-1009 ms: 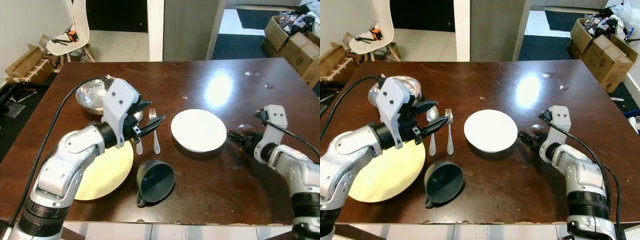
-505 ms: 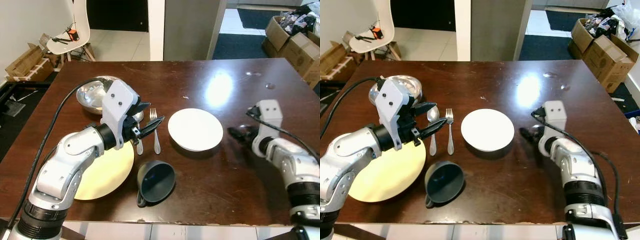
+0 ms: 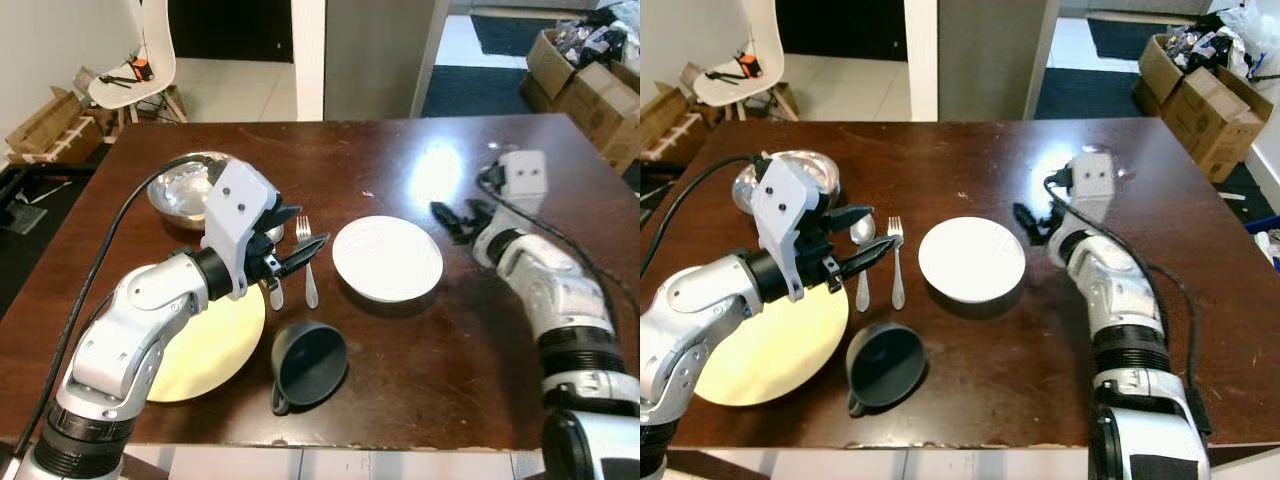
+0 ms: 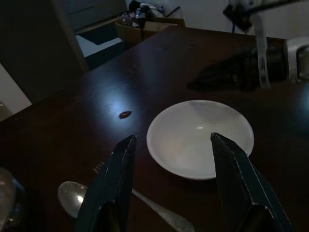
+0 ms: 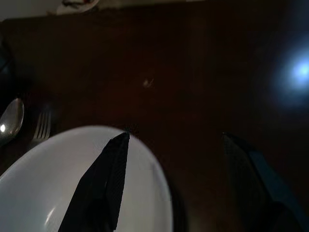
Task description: Setting the table
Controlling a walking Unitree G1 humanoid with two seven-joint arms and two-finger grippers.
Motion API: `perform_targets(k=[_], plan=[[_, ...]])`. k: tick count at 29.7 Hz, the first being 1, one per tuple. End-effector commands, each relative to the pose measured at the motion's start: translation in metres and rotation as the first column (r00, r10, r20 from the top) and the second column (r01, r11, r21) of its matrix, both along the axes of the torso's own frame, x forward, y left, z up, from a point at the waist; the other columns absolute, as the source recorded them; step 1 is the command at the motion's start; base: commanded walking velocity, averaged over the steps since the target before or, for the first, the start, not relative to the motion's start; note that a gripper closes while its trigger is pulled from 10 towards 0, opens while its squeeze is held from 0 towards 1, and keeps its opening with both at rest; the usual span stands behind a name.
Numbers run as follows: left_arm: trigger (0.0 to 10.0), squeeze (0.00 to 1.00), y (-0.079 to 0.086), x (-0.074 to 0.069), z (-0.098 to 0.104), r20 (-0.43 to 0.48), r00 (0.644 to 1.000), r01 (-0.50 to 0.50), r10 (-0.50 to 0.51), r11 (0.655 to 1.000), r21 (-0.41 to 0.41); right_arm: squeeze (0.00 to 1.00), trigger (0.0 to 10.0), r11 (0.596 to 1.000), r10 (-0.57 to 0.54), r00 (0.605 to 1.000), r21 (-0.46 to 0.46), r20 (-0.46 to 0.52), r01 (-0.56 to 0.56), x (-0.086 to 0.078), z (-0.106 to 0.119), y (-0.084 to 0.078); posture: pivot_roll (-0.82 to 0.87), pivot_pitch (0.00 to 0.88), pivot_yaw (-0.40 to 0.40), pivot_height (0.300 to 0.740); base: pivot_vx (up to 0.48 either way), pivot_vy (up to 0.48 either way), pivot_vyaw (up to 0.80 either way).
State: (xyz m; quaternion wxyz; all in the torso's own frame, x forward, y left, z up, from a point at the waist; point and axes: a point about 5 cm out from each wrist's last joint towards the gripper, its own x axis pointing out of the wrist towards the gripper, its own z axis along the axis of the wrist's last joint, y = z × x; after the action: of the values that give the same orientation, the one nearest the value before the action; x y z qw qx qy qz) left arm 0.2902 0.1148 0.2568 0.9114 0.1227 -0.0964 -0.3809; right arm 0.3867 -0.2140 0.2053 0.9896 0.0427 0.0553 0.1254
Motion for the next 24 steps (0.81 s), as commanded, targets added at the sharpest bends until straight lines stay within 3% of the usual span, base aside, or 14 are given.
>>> perform_targets(k=[1, 8, 11, 18, 19, 21, 22, 23, 24], plan=[[10.0, 0.00, 0.002, -0.003, 0.000, -0.001, 1.000, -0.007, 0.007, 1.000, 0.009, 0.00, 10.0, 1.000, 0.016, 0.998, 0.017, -0.067, -0.015, 0.000, -0.013, 0.003, 0.03, 0.086, 0.102, 0.740, 0.000, 0.000, 0.00], [10.0, 0.00, 0.003, -0.004, -0.001, -0.001, 1.000, -0.012, 0.012, 1.000, 0.008, 0.00, 10.0, 0.999, -0.027, 0.990, -0.043, -0.141, 0.022, -0.003, -0.034, -0.005, 0.04, 0.082, 0.092, 0.740, 0.000, 0.000, 0.00], [10.0, 0.00, 0.002, -0.004, -0.001, -0.002, 1.000, -0.011, 0.011, 1.000, 0.008, 0.00, 10.0, 1.000, -0.002, 0.986, -0.013, -0.166, 0.000, -0.004, -0.040, -0.002, 0.05, 0.081, 0.094, 0.740, 0.000, 0.000, 0.00], [10.0, 0.00, 0.001, -0.004, 0.000, -0.001, 1.000, -0.009, 0.009, 1.000, 0.009, 0.00, 10.0, 0.983, 0.135, 0.970, 0.152, -0.202, -0.106, -0.007, -0.049, 0.013, 0.05, 0.077, 0.096, 0.740, 0.000, 0.000, 0.00], [10.0, 0.00, 0.001, -0.004, 0.000, -0.001, 1.000, -0.009, 0.009, 1.000, 0.009, 0.00, 8.3, 0.978, 0.145, 0.965, 0.178, -0.219, -0.107, -0.008, -0.052, 0.014, 0.05, 0.077, 0.096, 0.740, 0.000, 0.000, 0.00], [10.0, 0.00, 0.001, -0.004, 0.000, -0.002, 1.000, -0.011, 0.011, 1.000, 0.009, 0.00, 6.0, 0.970, 0.161, 0.956, 0.216, -0.246, -0.108, -0.009, -0.058, 0.014, 0.05, 0.078, 0.094, 0.740, 0.000, 0.000, 0.00], [10.0, 0.00, 0.001, -0.004, 0.000, -0.002, 1.000, -0.012, 0.012, 1.000, 0.009, 0.00, 3.8, 0.970, 0.157, 0.952, 0.224, -0.264, -0.098, -0.010, -0.061, 0.013, 0.05, 0.078, 0.094, 0.740, 0.000, 0.000, 0.00], [10.0, 0.00, 0.001, -0.004, 0.000, -0.002, 1.000, -0.012, 0.012, 1.000, 0.009, 0.00, 3.1, 0.971, 0.152, 0.950, 0.221, -0.274, -0.091, -0.011, -0.063, 0.012, 0.05, 0.078, 0.094, 0.740, 0.000, 0.000, 0.00], [10.0, 0.00, 0.001, -0.004, 0.000, -0.002, 1.000, -0.013, 0.013, 1.000, 0.008, 0.00, 1.0, 0.973, 0.148, 0.947, 0.215, -0.284, -0.088, -0.011, -0.066, 0.012, 0.05, 0.078, 0.094, 0.740, 0.000, 0.000, 0.00]])
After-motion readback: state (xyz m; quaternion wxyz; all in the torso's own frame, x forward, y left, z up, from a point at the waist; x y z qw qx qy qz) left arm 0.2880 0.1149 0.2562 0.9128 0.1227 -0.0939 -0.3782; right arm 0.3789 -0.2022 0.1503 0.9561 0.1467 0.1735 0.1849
